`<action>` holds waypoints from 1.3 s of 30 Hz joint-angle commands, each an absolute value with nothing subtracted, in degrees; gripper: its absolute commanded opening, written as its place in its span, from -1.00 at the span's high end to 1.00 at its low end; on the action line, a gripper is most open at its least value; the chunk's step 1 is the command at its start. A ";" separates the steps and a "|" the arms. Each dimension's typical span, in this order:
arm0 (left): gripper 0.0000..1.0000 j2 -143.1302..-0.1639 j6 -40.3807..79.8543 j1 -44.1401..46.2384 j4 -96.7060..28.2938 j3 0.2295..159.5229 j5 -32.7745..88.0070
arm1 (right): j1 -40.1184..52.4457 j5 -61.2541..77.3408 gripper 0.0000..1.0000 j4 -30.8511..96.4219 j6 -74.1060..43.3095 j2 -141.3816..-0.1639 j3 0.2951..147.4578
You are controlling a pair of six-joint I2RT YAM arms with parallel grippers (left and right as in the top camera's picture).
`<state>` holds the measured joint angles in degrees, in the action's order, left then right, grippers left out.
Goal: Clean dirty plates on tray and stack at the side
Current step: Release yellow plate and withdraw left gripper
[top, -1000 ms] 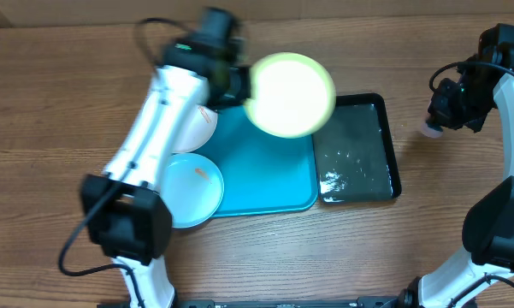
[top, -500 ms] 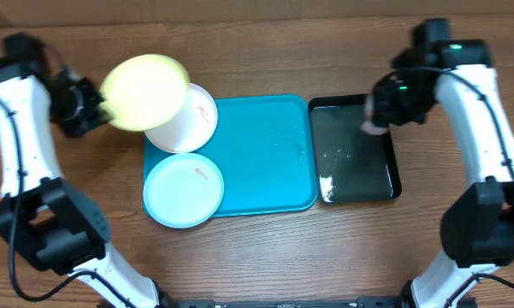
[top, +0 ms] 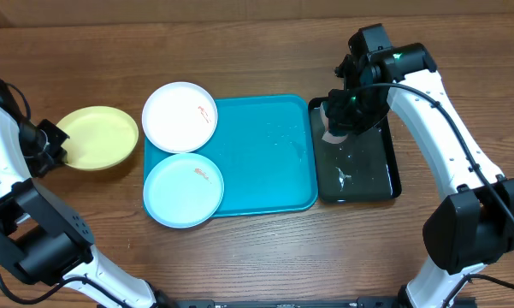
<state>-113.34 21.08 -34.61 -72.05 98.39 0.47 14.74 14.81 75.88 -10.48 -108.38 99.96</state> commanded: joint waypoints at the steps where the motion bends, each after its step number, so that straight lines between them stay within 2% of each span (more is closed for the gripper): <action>1: 0.92 -113.14 22.55 -34.59 -69.08 94.19 -2.15 | 14.72 15.09 0.92 75.55 -10.41 -107.70 100.55; 11: 0.92 -113.14 22.52 -34.59 -58.89 86.28 -4.71 | 14.72 15.09 0.93 75.72 -9.96 -107.70 100.55; 22: 0.91 -113.14 22.24 -34.48 -56.25 85.69 -3.36 | 14.72 15.07 0.92 75.72 -9.96 -107.70 100.55; 24: 0.70 -113.14 22.26 -34.48 -56.25 85.69 -3.33 | 14.72 15.07 0.92 75.72 -9.96 -107.70 100.55; 25: 0.50 -113.14 22.28 -34.48 -56.25 85.69 -3.25 | 14.72 15.07 0.92 75.72 -9.96 -107.70 100.55; 26: 0.21 -113.14 22.26 -34.48 -56.25 85.69 -2.90 | 14.72 15.07 0.92 75.72 -9.96 -107.70 100.55; 28: -0.11 -113.14 21.87 -34.48 -56.42 85.69 -1.54 | 14.72 15.07 0.92 75.72 -9.96 -107.70 100.55; 32: -0.48 -113.12 17.67 -34.48 -58.17 86.26 8.45 | 14.72 15.09 0.90 75.77 -9.93 -107.70 100.55; 36: -0.49 -113.12 14.66 -34.41 -64.36 87.07 19.68 | 14.72 15.07 0.89 76.20 -9.93 -107.70 100.55; 39: -0.36 -113.10 10.44 -33.67 -70.26 87.07 26.63 | 14.72 15.07 0.87 76.64 -9.93 -107.70 100.55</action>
<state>-113.38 16.08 -34.48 -67.75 86.24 15.46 14.72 14.81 76.55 -10.39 -108.38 99.96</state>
